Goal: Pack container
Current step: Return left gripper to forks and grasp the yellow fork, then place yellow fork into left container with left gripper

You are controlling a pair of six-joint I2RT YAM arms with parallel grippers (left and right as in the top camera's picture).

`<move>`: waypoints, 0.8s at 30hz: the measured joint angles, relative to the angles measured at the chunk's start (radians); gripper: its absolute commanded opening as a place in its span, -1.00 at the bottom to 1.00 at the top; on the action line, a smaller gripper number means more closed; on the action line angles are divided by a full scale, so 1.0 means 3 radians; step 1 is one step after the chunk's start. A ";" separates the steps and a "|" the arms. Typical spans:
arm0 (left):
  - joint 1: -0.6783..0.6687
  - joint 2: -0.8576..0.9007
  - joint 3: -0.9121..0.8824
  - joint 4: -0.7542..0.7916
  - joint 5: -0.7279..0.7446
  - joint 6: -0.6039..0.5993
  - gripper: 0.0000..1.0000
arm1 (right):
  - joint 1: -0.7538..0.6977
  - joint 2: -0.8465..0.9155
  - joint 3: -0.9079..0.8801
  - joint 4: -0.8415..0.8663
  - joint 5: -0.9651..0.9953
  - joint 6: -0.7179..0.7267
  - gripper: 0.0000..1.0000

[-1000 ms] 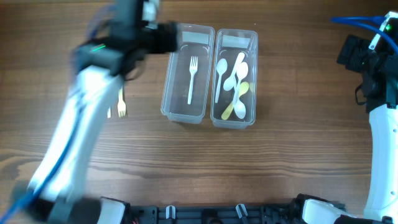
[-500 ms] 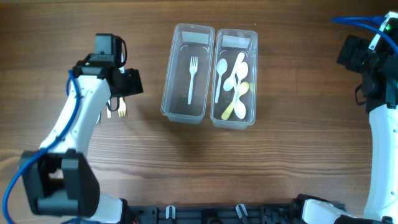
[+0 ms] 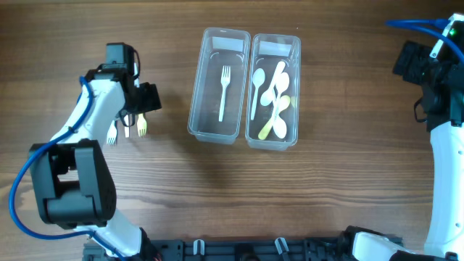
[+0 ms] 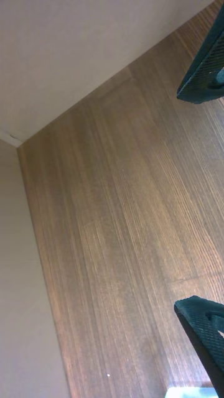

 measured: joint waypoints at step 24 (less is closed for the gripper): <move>0.0067 0.0488 0.0003 0.0182 0.0273 0.0326 -0.91 | 0.0000 0.0000 -0.0001 0.0000 0.0000 0.0000 1.00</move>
